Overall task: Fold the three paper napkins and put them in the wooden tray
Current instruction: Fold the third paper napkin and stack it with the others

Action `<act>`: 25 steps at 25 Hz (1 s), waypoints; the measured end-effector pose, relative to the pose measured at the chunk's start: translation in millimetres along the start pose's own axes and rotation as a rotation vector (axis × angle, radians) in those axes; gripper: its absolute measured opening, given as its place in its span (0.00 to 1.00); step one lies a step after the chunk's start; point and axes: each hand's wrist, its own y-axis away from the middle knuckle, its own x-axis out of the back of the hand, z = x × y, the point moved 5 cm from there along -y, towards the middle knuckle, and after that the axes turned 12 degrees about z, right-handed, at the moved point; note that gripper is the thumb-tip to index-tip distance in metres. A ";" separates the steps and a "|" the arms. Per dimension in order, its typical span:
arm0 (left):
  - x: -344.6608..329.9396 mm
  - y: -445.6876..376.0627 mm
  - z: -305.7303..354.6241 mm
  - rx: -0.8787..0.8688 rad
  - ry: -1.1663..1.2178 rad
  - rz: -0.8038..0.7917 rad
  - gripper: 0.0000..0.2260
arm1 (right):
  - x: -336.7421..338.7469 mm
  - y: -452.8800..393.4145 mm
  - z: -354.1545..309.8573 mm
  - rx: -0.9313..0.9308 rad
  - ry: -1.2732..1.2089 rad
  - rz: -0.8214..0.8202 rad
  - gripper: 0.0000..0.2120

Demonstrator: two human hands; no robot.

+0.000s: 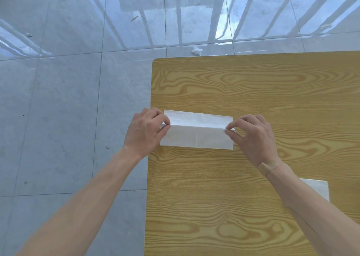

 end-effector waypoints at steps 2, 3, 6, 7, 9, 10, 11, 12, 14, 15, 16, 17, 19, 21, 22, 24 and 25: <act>9.4 -1.6 4.9 -0.074 -0.022 0.089 0.02 | 8.2 -1.5 -4.0 0.053 0.006 0.065 0.02; 14.1 -1.1 7.2 -0.116 -0.036 0.139 0.01 | 12.5 -1.2 -5.9 0.086 0.010 0.104 0.02; 25.0 11.3 12.6 -0.228 -0.083 0.284 0.03 | 23.3 6.6 -9.9 0.202 0.038 0.209 0.01; 26.5 18.4 14.2 -0.250 -0.101 0.319 0.05 | 25.2 11.1 -9.8 0.229 0.044 0.232 0.02; 23.4 35.8 19.2 -0.282 -0.128 0.354 0.06 | 24.9 23.1 -7.8 0.268 0.052 0.246 0.02; 19.6 45.2 21.6 -0.297 -0.137 0.354 0.06 | 22.0 31.0 -6.9 0.288 0.062 0.236 0.02; 15.3 54.1 23.2 -0.311 -0.145 0.344 0.06 | 18.6 39.7 -5.3 0.308 0.073 0.220 0.02; 10.8 61.5 24.1 -0.320 -0.149 0.329 0.06 | 15.4 47.4 -3.3 0.318 0.085 0.202 0.02; 2.8 72.4 21.9 -0.314 -0.155 0.290 0.05 | 9.5 58.6 2.3 0.306 0.100 0.169 0.03; 0.0 76.2 19.8 -0.304 -0.160 0.272 0.05 | 7.0 63.1 4.8 0.295 0.107 0.153 0.03; -2.4 79.2 17.7 -0.295 -0.167 0.259 0.05 | 4.9 67.5 6.4 0.283 0.114 0.138 0.04; -4.5 81.3 16.1 -0.290 -0.176 0.248 0.05 | 2.8 71.1 7.2 0.269 0.122 0.122 0.03; -8.3 84.1 14.4 -0.283 -0.182 0.214 0.05 | 0.8 76.0 8.8 0.221 0.142 0.097 0.00; -9.0 85.1 12.8 -0.267 -0.166 0.179 0.03 | 0.4 79.1 7.5 0.141 0.152 0.086 0.05; -8.6 84.3 13.3 -0.250 -0.153 0.178 0.03 | 1.4 79.5 4.4 0.119 0.155 0.099 0.06; -10.6 81.4 21.3 -0.215 -0.126 0.197 0.06 | 0.0 80.3 -8.1 0.123 0.150 0.137 0.09; -14.6 80.1 29.5 -0.207 -0.113 0.202 0.08 | -3.9 80.8 -17.0 0.138 0.143 0.148 0.10</act>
